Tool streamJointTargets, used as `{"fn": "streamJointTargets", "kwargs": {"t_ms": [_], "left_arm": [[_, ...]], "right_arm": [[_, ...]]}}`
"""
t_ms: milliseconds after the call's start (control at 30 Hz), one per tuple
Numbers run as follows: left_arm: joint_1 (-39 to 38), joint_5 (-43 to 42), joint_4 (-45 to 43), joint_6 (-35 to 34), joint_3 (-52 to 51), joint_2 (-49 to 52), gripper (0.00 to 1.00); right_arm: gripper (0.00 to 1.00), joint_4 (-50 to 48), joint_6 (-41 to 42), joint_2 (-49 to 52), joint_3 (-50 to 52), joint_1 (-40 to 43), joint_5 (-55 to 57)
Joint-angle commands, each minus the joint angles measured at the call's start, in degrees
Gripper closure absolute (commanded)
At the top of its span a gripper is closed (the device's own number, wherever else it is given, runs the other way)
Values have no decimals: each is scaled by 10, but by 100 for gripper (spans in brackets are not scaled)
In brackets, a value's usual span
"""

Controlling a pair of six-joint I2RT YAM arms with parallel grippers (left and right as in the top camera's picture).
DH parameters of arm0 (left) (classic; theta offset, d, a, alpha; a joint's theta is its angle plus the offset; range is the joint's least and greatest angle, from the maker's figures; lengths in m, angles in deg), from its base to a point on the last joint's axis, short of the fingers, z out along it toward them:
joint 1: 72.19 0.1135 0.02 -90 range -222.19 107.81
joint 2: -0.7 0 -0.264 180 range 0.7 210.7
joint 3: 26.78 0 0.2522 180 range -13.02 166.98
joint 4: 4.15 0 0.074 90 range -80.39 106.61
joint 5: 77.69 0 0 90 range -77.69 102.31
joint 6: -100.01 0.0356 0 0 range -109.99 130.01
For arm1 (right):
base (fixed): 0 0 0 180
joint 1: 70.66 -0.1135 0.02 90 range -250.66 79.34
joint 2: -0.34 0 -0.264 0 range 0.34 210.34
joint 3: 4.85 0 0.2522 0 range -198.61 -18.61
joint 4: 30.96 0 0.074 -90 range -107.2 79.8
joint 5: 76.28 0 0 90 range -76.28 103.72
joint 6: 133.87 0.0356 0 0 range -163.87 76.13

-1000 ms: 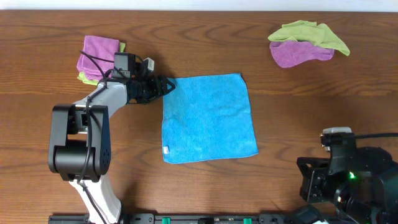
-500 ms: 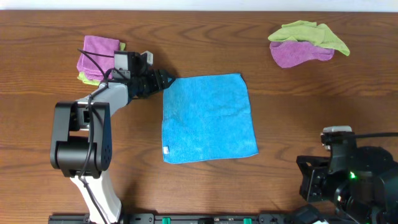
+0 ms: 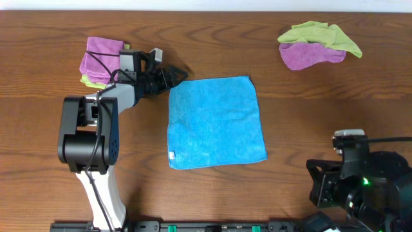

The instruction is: Fold the cloth

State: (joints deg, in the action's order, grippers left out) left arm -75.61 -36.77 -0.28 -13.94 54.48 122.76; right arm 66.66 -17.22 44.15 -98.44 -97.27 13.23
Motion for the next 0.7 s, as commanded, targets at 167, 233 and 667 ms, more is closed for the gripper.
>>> {"fn": "streamJointTargets", "kwargs": {"t_ms": [167,233,667], "left_arm": [[1,-35,84,65,-19,42,22],[1,-35,111,90,-18,42,23],[83,-32,213,129,-17,41,33]], "right_arm": [[99,-1,-6,0,2,-4,-19],[99,-2,-6,0,2,-4,-26],[98,-3,-6,0,2,-4,-37]]}}
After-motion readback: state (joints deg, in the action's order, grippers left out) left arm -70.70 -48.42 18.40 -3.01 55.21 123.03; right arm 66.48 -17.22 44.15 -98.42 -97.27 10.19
